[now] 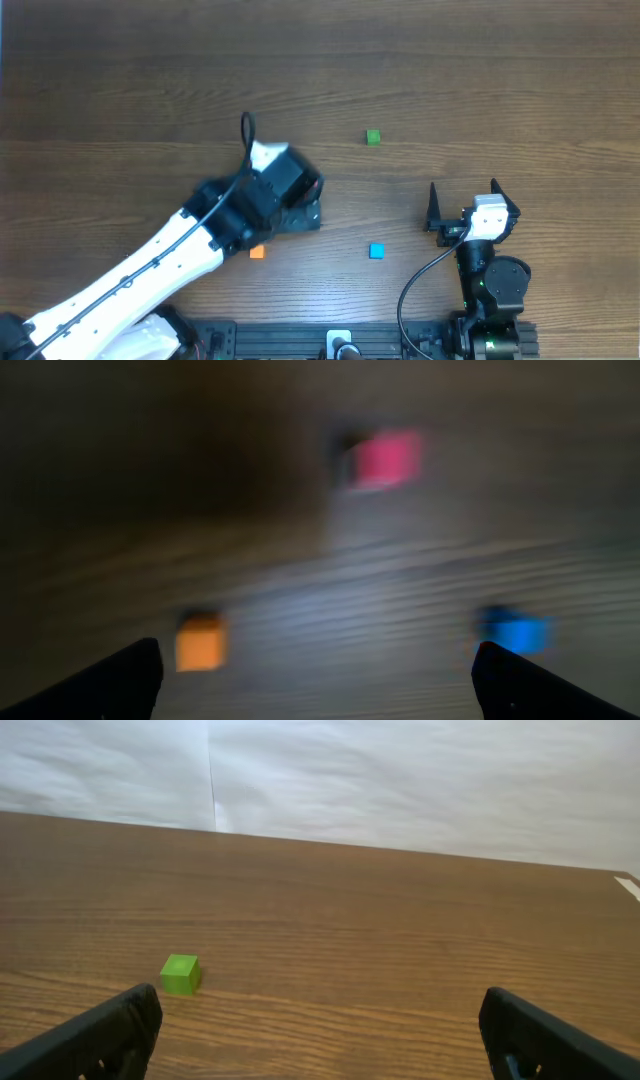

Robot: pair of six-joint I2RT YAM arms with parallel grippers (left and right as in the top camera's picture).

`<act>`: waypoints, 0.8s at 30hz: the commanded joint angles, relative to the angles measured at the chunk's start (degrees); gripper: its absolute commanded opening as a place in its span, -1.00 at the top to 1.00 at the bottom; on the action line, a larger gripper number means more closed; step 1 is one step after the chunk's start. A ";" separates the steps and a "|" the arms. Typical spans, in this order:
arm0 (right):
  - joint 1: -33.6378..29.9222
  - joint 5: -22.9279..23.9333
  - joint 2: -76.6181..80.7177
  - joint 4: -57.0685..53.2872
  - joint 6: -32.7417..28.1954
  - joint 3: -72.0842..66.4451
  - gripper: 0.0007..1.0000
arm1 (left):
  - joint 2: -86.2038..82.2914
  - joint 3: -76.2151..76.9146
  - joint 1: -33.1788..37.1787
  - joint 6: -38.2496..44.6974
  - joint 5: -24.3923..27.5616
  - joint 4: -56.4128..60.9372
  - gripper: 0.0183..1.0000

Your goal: Stack Cubes

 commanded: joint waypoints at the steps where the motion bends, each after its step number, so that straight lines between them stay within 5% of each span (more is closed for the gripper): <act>1: -0.37 -0.26 -0.42 0.11 0.15 -0.42 -0.99 | -2.71 -13.94 -0.04 -4.90 -0.66 3.72 -1.00; 24: -0.37 -0.26 -0.42 0.11 0.15 -0.42 -0.98 | 4.48 -23.43 -0.04 -1.60 -0.17 14.08 -0.94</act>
